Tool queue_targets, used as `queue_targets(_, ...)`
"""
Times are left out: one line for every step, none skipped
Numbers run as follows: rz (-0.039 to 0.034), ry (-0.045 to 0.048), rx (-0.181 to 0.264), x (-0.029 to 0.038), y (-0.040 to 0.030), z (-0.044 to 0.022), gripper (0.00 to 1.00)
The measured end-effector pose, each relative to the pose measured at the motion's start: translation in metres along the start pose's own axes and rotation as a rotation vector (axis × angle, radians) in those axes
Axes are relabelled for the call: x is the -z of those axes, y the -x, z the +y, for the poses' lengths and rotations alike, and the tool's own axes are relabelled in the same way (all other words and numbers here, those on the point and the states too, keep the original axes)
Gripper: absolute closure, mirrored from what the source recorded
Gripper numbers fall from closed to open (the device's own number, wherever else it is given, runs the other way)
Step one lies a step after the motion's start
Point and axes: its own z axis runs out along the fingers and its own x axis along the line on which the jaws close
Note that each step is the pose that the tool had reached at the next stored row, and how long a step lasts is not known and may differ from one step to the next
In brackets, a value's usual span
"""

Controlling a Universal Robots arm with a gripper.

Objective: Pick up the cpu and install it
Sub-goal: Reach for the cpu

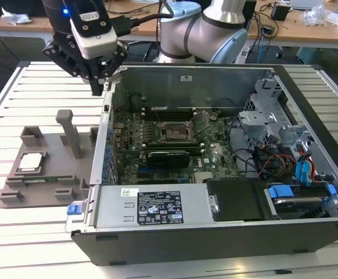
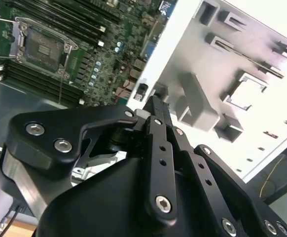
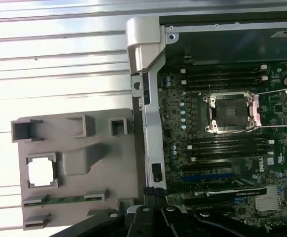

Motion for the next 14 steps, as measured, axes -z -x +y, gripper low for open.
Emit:
queue_targets(0.0000, 0.0000, 0.000, 0.0001, -0.0026, -0.0002, 0.89)
queue_targets(0.0000, 0.0000, 0.000, 0.0000, -0.0047, -0.0004, 0.89)
queue_targets(0.0000, 0.0000, 0.000, 0.0001, -0.0073, -0.0006, 0.89)
queue_targets(0.0000, 0.0000, 0.000, 0.0001, -0.0115, -0.0008, 0.89)
queue_targets(-0.0001, 0.0000, 0.000, 0.0001, -0.0139, -0.0010, 0.89)
queue_targets(0.0000, 0.0001, 0.000, 0.0002, -0.0163, -0.0012, 0.89)
queue_targets(0.0000, 0.0000, 0.000, 0.0003, -0.0189, -0.0014, 0.89)
queue_targets(0.0000, 0.0000, 0.000, 0.0003, -0.0220, -0.0017, 0.89)
queue_targets(0.0000, 0.0000, 0.000, 0.0003, -0.0254, -0.0019, 0.89)
queue_targets(0.0000, 0.0001, 0.000, 0.0003, -0.0277, -0.0021, 0.89)
queue_targets(0.0000, 0.0000, 0.000, 0.0004, -0.0314, -0.0023, 0.89)
queue_targets(0.0000, 0.0000, 0.000, 0.0004, -0.0338, -0.0025, 0.89)
queue_targets(-0.0001, 0.0000, 0.000, 0.0004, -0.0359, -0.0027, 0.89)
queue_targets(0.0000, 0.0001, 0.000, 0.0005, -0.0386, -0.0029, 0.89)
